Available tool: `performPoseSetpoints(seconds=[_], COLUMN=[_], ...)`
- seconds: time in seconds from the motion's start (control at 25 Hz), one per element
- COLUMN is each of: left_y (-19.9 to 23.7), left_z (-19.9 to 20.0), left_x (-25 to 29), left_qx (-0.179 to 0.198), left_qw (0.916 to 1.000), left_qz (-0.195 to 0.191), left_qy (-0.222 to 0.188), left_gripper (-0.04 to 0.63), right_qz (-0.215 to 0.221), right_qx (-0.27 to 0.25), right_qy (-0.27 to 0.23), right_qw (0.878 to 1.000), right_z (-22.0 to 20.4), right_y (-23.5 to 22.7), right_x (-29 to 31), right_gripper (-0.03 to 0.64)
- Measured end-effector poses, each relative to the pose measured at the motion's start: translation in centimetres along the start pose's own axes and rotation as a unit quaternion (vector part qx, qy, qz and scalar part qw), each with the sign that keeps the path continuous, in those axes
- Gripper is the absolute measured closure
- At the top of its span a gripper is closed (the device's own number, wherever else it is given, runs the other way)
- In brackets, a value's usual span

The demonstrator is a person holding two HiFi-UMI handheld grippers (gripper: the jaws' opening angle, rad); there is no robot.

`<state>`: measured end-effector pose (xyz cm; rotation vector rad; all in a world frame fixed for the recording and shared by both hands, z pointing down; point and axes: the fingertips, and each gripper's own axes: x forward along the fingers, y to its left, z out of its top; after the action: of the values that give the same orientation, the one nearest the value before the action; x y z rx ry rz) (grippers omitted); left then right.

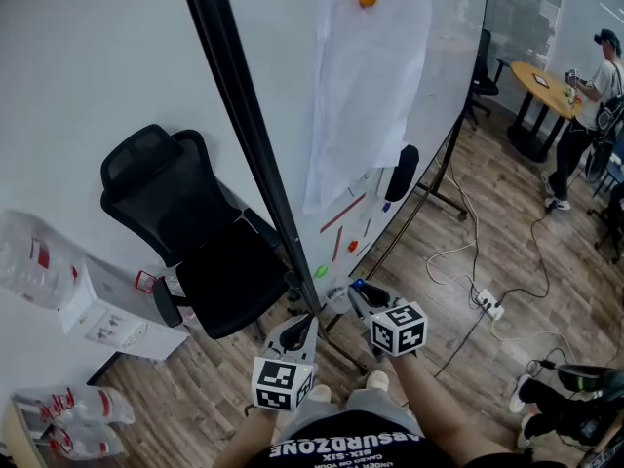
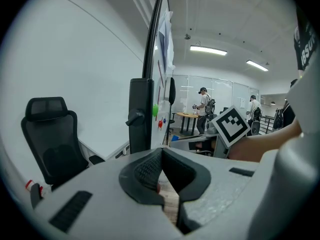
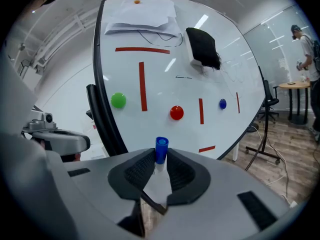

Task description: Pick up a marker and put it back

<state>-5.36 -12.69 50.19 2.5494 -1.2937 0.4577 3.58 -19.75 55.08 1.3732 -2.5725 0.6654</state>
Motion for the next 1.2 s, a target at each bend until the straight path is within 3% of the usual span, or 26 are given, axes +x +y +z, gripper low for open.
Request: performPoseSetpoints(seconds=[1.2], left_y=[0.7], left_z=[0.8], left_x=[0.2], left_qx=[0.002], left_qw=[0.9999], left_qz=[-0.011], left_qy=[-0.005], left_gripper=[0.591], right_qz=[0.001], right_qx=[-0.013], right_qy=[-0.017], right_qw=[1.0], right_z=[2.6], right_y=[0.7], right_x=[-1.4], right_gripper=[0.554])
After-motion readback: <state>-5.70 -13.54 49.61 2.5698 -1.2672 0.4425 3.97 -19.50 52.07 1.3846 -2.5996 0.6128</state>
